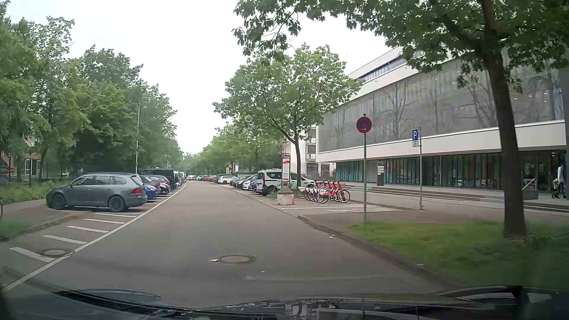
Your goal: Follow the waypoints while adhering to traffic rules and regulations
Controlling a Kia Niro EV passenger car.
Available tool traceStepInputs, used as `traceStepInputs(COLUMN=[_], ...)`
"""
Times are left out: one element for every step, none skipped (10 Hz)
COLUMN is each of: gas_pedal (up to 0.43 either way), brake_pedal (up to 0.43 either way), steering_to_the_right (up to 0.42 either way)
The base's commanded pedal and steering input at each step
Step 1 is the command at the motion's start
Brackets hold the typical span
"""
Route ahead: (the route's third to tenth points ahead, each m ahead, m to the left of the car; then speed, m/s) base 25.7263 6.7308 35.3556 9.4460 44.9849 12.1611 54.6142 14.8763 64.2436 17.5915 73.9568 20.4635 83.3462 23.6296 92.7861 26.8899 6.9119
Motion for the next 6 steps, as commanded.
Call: traceStepInputs(gas_pedal=[0.087, 0.087, 0.087, 0.087, 0.087, 0.087], brake_pedal=[0.0, 0.0, 0.0, 0.0, 0.0, 0.0], steering_to_the_right=[-0.073, -0.074, -0.073, -0.074, -0.073, -0.074])
